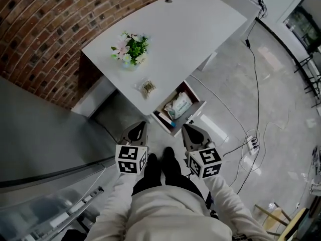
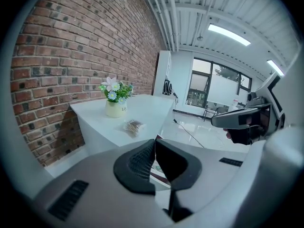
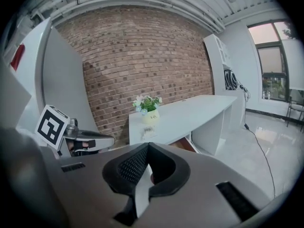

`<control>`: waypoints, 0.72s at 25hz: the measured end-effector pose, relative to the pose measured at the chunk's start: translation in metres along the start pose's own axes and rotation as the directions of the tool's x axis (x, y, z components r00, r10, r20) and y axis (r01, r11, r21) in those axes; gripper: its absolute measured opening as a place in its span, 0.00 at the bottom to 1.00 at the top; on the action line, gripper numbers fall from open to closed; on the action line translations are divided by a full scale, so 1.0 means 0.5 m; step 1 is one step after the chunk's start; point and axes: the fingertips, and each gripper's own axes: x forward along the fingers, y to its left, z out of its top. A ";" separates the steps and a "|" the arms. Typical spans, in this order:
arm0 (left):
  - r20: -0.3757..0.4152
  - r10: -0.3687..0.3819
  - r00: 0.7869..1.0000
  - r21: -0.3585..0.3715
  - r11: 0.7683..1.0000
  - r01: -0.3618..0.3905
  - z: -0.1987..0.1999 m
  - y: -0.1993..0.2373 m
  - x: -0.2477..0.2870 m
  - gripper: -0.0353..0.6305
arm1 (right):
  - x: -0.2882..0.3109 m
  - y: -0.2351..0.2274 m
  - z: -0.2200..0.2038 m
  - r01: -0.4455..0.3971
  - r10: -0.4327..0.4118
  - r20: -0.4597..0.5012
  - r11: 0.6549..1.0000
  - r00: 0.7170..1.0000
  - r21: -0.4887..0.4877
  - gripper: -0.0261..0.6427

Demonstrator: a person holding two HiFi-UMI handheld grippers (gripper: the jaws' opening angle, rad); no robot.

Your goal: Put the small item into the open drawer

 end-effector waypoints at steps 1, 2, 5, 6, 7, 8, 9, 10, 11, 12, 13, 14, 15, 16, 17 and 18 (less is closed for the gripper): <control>0.002 -0.002 1.000 0.001 1.000 0.002 0.001 -0.002 0.000 0.09 | -0.002 0.000 0.000 0.000 0.000 0.001 1.000 1.000 -0.004 0.08; 0.005 -0.004 1.000 0.001 1.000 0.004 0.003 -0.004 -0.001 0.09 | -0.003 0.001 0.000 0.001 -0.001 0.003 1.000 1.000 -0.005 0.08; 0.009 -0.004 1.000 0.003 1.000 0.004 0.006 -0.002 -0.003 0.09 | -0.003 0.006 0.005 -0.001 0.001 0.007 1.000 1.000 -0.007 0.08; 0.009 -0.004 1.000 0.004 1.000 0.003 0.007 -0.001 -0.004 0.09 | -0.003 0.007 0.007 -0.001 0.001 0.008 1.000 1.000 -0.010 0.08; 0.010 -0.003 1.000 0.006 1.000 0.003 0.008 0.000 -0.005 0.09 | -0.003 0.009 0.008 -0.001 0.001 0.009 1.000 1.000 -0.014 0.08; 0.010 -0.004 1.000 0.007 1.000 0.003 0.009 0.000 -0.005 0.09 | -0.004 0.010 0.009 -0.001 0.001 0.010 1.000 1.000 -0.018 0.08; 0.010 -0.004 1.000 0.007 1.000 0.004 0.009 0.001 -0.006 0.09 | -0.004 0.010 0.010 0.000 0.000 0.010 1.000 1.000 -0.021 0.08; 0.010 -0.003 1.000 0.008 1.000 0.003 0.009 0.002 -0.007 0.09 | -0.005 0.010 0.010 0.001 -0.001 0.010 1.000 1.000 -0.023 0.08; 0.011 -0.003 1.000 0.008 1.000 0.003 0.009 0.003 -0.007 0.09 | -0.005 0.011 0.010 0.002 -0.002 0.010 1.000 1.000 -0.024 0.08; 0.012 -0.002 1.000 0.008 1.000 0.002 0.010 0.005 -0.008 0.09 | -0.004 0.012 0.011 0.003 -0.003 0.009 1.000 1.000 -0.024 0.08; 0.013 -0.001 1.000 0.007 1.000 0.001 0.010 0.007 -0.008 0.09 | -0.003 0.012 0.011 0.004 -0.003 0.009 1.000 1.000 -0.024 0.08; 0.013 -0.001 1.000 0.007 1.000 0.001 0.010 0.008 -0.008 0.09 | -0.002 0.013 0.011 0.004 -0.004 0.008 1.000 1.000 -0.024 0.08; 0.013 -0.002 1.000 0.006 1.000 0.001 0.010 0.009 -0.008 0.09 | -0.002 0.013 0.011 0.005 -0.004 0.008 1.000 1.000 -0.024 0.08; 0.015 -0.002 1.000 0.006 1.000 0.002 0.011 0.010 -0.007 0.09 | -0.001 0.014 0.011 0.005 -0.005 0.007 1.000 1.000 -0.024 0.08; 0.016 -0.003 1.000 0.007 1.000 0.003 0.012 0.011 -0.007 0.09 | 0.000 0.014 0.012 0.006 -0.005 0.007 1.000 1.000 -0.025 0.08; 0.017 -0.004 1.000 0.007 1.000 0.003 0.013 0.012 -0.007 0.09 | 0.001 0.015 0.013 0.006 -0.005 0.007 1.000 1.000 -0.025 0.08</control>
